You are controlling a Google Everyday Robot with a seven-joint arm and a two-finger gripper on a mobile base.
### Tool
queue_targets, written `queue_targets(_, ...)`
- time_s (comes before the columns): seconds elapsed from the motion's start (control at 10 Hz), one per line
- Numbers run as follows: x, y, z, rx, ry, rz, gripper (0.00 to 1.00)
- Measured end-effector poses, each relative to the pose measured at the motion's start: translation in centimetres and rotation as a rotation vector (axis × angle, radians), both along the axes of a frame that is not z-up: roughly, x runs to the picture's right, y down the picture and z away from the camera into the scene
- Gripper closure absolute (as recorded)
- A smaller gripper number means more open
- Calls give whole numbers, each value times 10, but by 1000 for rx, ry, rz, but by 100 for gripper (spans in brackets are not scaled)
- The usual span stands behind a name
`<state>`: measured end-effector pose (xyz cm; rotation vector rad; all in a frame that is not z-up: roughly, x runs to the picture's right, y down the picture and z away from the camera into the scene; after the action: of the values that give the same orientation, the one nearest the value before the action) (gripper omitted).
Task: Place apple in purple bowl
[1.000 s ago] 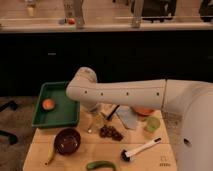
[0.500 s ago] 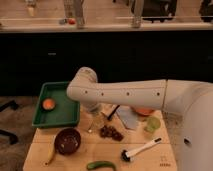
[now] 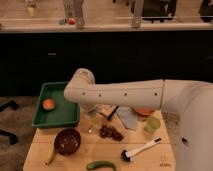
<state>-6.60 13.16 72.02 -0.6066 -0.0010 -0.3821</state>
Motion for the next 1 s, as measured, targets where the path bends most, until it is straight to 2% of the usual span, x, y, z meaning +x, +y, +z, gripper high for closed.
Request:
queue_targets(0.2,-36,-3,7,-7,-19,-15,20)
queue_targets(0.4,-52,-7,15,-12,-23,-16,20)
queue_targets(0.6,-65,-15,29,-16,-19,2,20)
queue_targets(0.8,-73,-23,46,-35,-13,65,20)
queue_targets(1.0,-92,-22,57,-56,-24,77,20)
